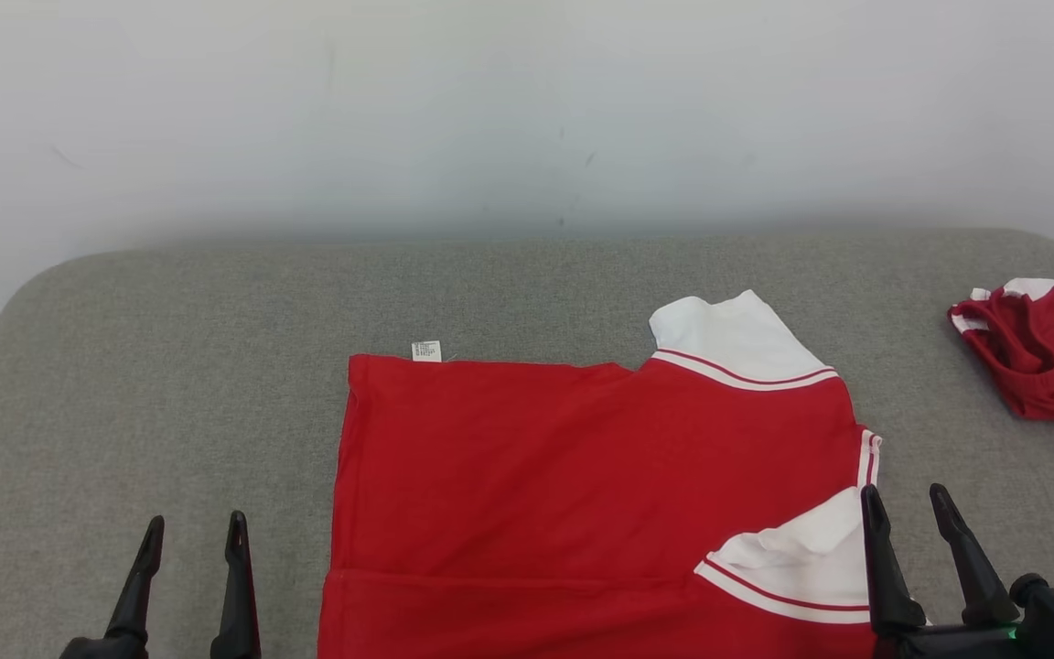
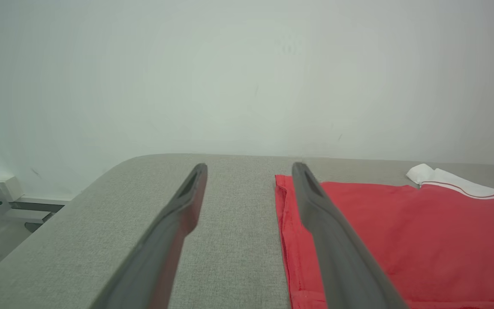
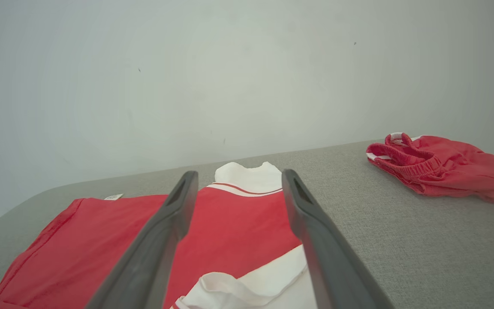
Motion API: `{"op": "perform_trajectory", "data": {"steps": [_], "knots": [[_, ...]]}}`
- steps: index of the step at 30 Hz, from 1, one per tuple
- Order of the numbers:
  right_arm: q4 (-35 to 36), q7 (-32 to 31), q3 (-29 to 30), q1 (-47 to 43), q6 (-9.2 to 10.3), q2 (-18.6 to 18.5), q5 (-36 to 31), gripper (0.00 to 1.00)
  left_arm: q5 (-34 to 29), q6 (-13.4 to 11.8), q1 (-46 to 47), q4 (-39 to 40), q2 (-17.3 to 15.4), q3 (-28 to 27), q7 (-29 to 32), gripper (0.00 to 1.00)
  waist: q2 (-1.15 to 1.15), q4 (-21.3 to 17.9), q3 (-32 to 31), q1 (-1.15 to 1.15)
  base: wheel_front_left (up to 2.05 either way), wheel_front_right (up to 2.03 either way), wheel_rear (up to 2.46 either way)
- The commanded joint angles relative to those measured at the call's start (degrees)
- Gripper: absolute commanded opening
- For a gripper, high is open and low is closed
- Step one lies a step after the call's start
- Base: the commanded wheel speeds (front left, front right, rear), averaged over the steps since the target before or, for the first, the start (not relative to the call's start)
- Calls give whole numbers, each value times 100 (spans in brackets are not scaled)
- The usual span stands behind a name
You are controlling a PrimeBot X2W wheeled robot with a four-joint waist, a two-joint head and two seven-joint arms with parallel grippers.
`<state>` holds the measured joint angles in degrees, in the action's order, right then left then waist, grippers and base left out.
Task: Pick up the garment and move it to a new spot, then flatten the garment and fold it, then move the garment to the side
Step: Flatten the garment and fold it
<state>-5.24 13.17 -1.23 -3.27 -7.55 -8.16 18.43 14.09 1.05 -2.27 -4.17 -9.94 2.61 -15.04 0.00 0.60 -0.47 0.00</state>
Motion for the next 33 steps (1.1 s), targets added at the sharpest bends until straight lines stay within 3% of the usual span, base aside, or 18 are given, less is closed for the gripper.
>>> {"op": "perform_trajectory", "data": {"steps": [1, 22, 33], "knots": [[21, 35, 19, -80, 13, 29, -58, 100, -46, 31, -48, 15, 19, -44, -17, 100, 0, -4, -11, 0, 0, 0, 0], [235, -94, 100, -343, 13, 260, -426, 100, -263, 249, -363, 78, -34, -152, -17, 100, 0, 81, -36, 0, 0, 0, 0], [7, -245, 53, 232, 13, 62, -346, 100, -76, 346, 105, -163, -154, -204, 96, 100, 0, 4, 86, 0, 0, 0, 0]]}}
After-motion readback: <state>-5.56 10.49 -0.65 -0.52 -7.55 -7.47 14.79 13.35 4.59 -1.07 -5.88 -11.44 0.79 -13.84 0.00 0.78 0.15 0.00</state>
